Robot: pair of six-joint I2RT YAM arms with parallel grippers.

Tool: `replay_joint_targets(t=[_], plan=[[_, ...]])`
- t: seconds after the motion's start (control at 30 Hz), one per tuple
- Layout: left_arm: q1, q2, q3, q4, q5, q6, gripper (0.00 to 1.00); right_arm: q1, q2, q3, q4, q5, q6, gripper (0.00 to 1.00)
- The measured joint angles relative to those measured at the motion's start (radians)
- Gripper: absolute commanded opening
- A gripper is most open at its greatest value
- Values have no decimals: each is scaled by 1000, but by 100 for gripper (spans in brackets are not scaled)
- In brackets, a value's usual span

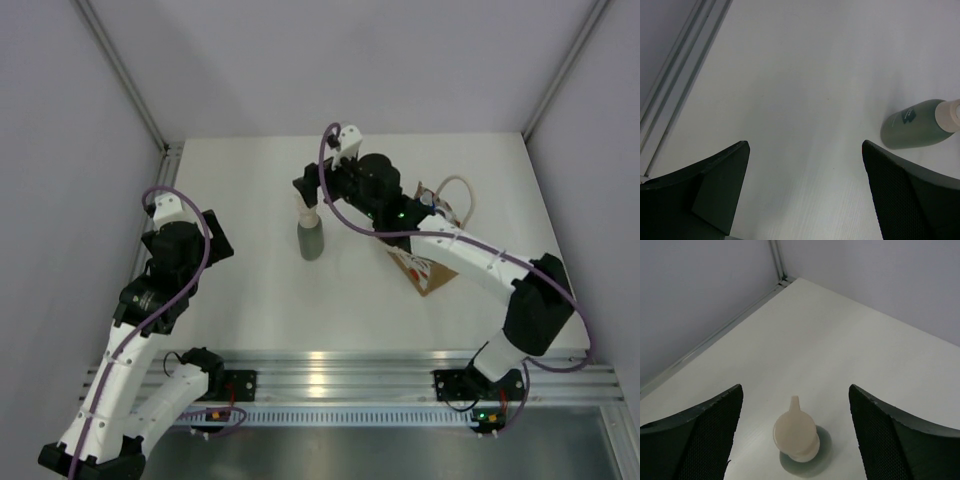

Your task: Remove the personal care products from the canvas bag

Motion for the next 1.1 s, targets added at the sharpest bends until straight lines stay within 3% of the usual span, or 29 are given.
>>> replay_joint_targets(t=[0.2, 0.27, 0.47, 0.6, 0.8, 0.9, 1.1], plan=[[0, 0, 0, 0, 0, 0, 98, -13, -208, 0, -156, 195, -1, 89], [0, 0, 0, 0, 0, 0, 98, -22, -274, -6, -207, 264, 16, 100], [0, 3, 0, 0, 4, 0, 98, -65, -515, -159, -309, 497, 105, 100], [1, 9, 0, 0, 7, 0, 98, -114, -592, -225, -397, 610, 179, 99], [1, 9, 0, 0, 9, 0, 98, -291, -599, -258, -526, 608, 319, 99], [1, 7, 0, 0, 8, 0, 98, -370, -598, -299, -565, 580, 391, 94], [1, 6, 0, 0, 12, 0, 98, -386, -552, -343, -610, 534, 473, 82]])
